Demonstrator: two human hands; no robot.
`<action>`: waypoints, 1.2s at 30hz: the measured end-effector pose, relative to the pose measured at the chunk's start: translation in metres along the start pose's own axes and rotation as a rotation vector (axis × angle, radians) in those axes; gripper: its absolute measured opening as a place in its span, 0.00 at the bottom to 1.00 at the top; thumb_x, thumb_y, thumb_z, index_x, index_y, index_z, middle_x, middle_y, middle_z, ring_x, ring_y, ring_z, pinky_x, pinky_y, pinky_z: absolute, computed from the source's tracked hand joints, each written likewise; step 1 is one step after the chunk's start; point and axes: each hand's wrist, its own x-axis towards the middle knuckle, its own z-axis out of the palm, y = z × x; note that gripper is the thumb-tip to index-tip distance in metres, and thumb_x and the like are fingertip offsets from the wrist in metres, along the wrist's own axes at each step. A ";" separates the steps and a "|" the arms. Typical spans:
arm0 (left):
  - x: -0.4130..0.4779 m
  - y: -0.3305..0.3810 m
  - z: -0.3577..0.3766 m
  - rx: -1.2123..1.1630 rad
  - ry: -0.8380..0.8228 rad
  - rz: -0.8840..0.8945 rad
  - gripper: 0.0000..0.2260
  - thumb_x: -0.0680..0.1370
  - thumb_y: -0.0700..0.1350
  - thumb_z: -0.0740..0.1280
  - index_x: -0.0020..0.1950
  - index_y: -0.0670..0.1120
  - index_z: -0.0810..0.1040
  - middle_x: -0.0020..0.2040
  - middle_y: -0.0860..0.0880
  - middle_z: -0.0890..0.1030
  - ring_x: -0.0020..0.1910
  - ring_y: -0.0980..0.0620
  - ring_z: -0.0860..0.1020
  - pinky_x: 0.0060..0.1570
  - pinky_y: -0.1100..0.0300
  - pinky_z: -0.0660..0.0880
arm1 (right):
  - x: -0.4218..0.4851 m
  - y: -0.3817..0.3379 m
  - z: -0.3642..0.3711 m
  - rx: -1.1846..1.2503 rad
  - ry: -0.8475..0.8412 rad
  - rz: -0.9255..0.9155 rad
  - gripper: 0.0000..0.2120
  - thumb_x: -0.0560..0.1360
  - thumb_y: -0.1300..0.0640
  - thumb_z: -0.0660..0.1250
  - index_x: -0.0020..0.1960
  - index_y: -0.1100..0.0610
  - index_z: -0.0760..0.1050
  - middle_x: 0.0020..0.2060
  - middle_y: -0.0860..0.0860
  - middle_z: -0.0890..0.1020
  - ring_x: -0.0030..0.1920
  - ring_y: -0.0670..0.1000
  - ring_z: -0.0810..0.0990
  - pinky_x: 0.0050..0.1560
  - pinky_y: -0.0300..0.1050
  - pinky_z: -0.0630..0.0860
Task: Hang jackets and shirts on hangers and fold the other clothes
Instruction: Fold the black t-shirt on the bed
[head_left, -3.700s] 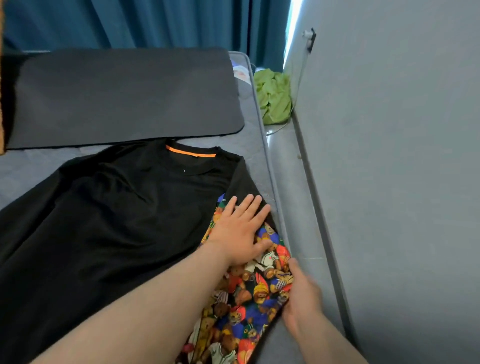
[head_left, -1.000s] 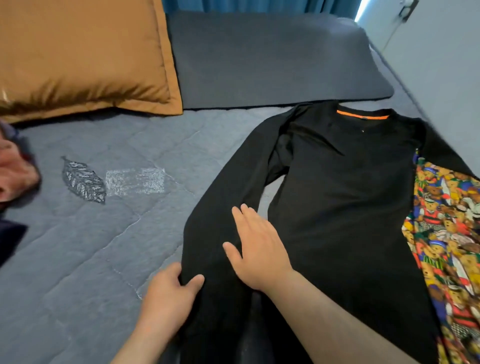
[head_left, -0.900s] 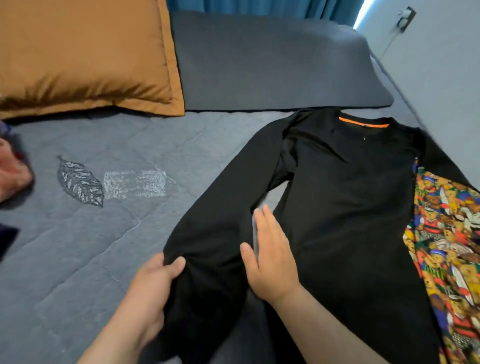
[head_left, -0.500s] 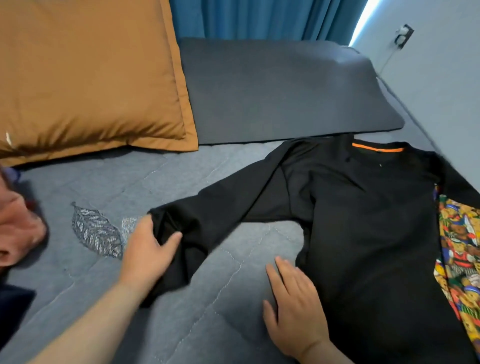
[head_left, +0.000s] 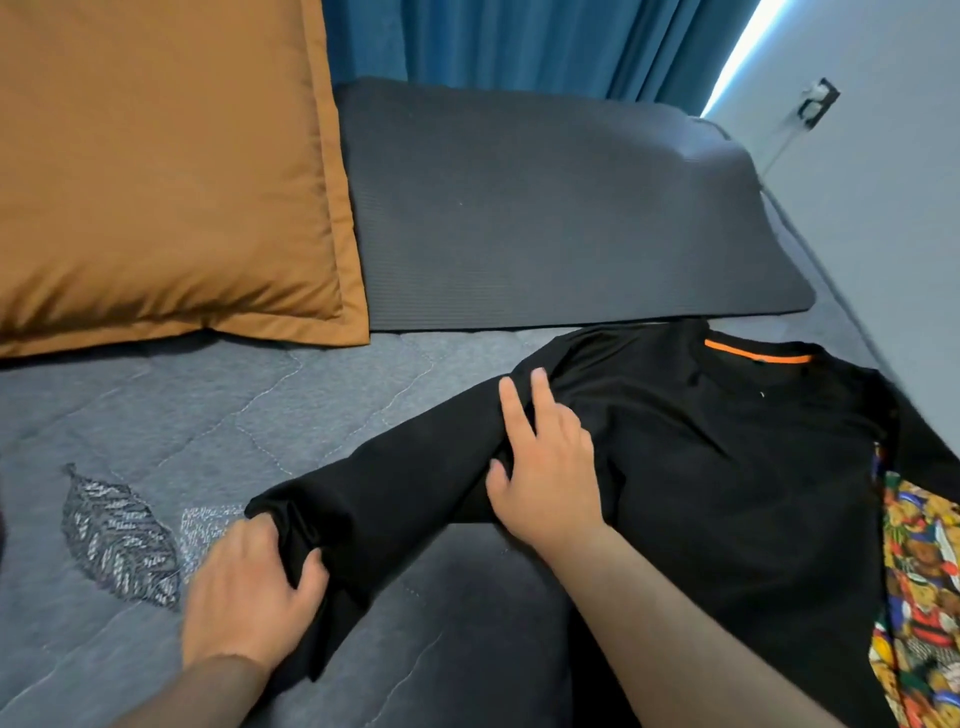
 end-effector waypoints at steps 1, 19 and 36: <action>0.001 0.001 0.000 0.004 -0.017 0.011 0.19 0.65 0.46 0.77 0.37 0.45 0.65 0.35 0.42 0.72 0.37 0.37 0.76 0.35 0.48 0.73 | 0.010 0.003 0.003 -0.022 -0.103 -0.002 0.38 0.72 0.47 0.63 0.78 0.49 0.53 0.78 0.58 0.54 0.67 0.59 0.66 0.65 0.56 0.66; 0.003 -0.005 0.002 0.007 -0.107 0.027 0.22 0.64 0.58 0.58 0.40 0.38 0.72 0.34 0.41 0.72 0.31 0.39 0.76 0.29 0.50 0.73 | 0.006 -0.002 0.032 -0.051 -0.148 0.119 0.38 0.68 0.45 0.58 0.77 0.48 0.57 0.76 0.56 0.60 0.68 0.57 0.67 0.70 0.54 0.63; 0.085 -0.075 -0.124 -1.515 -0.375 -0.796 0.13 0.82 0.44 0.51 0.58 0.48 0.74 0.48 0.41 0.79 0.46 0.40 0.76 0.52 0.44 0.74 | 0.113 -0.194 -0.013 0.577 -0.367 0.075 0.24 0.78 0.46 0.65 0.72 0.47 0.66 0.77 0.51 0.52 0.70 0.55 0.68 0.68 0.49 0.69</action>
